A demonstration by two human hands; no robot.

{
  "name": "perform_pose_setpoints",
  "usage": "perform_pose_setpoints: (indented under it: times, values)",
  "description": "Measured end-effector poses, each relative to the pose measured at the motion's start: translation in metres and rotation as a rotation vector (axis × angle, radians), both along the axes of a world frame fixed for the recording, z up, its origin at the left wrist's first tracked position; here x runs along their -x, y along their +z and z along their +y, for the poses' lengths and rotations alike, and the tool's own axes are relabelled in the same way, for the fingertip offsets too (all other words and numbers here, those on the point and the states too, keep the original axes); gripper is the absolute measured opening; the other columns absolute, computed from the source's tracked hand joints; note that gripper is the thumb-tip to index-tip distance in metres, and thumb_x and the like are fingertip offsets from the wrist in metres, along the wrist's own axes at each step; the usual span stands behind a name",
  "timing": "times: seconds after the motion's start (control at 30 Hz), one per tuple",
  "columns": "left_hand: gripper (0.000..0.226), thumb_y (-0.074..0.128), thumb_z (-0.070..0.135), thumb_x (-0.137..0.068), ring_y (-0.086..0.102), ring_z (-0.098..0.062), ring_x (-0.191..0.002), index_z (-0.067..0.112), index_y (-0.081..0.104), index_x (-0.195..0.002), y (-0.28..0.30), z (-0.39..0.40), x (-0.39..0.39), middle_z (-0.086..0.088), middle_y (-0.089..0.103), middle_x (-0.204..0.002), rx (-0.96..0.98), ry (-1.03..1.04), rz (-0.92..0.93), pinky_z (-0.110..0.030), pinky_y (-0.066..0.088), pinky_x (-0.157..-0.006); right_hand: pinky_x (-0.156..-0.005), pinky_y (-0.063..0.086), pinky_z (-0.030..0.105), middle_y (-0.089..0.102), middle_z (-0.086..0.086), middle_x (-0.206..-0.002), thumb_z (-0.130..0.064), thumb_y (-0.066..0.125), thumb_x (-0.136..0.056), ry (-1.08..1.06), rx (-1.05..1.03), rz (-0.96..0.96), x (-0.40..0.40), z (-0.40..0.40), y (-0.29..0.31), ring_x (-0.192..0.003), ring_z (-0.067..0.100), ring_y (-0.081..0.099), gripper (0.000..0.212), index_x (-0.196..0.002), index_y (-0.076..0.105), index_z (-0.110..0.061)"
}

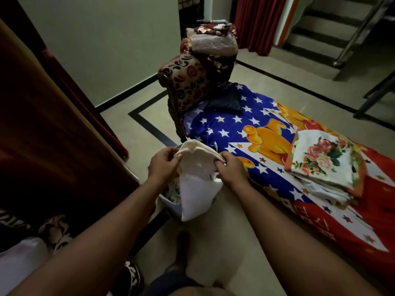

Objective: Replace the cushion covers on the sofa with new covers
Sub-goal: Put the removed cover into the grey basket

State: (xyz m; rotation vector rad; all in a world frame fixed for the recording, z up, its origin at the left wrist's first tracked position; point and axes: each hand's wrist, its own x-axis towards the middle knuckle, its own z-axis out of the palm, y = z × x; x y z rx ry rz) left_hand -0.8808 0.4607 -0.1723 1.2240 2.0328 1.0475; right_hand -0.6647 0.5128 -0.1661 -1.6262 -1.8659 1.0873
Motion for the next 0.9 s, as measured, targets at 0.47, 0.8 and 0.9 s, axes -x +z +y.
perform_pose_setpoints:
  times: [0.47, 0.8, 0.9]
  values:
    - [0.019, 0.065, 0.025, -0.097, 0.062, -0.008, -0.096, 0.025, 0.068, -0.117, -0.09, 0.127, 0.1, 0.009, 0.068, -0.107, 0.199, -0.059, -0.128, -0.018, 0.046, -0.073, -0.078, 0.058, 0.035, 0.067, -0.002, -0.109, -0.028, 0.057, -0.1, -0.004, 0.24, -0.079, 0.11, 0.139, -0.085, -0.095, 0.013, 0.064, 0.021, -0.121, 0.062, -0.027]
    - [0.068, 0.068, 0.05, -0.093, 0.055, -0.024, -0.13, 0.016, 0.049, -0.149, -0.176, 0.153, 0.112, -0.003, 0.055, -0.147, 0.59, -0.145, -0.379, -0.037, 0.05, -0.1, -0.108, 0.047, 0.043, 0.053, 0.006, -0.147, -0.024, 0.065, -0.098, -0.106, 0.57, -0.014, 0.124, 0.163, -0.132, -0.132, 0.023, 0.052, 0.051, -0.146, 0.049, -0.019]
    - [0.068, 0.067, 0.055, -0.092, 0.054, -0.023, -0.131, 0.021, 0.049, -0.148, -0.171, 0.166, 0.091, -0.002, 0.054, -0.148, 0.617, -0.216, -0.349, -0.046, 0.047, -0.109, -0.107, 0.048, 0.043, 0.05, 0.005, -0.149, -0.027, 0.064, -0.098, -0.144, 0.594, 0.039, 0.106, 0.166, -0.127, -0.134, 0.022, 0.05, 0.053, -0.148, 0.047, -0.024]
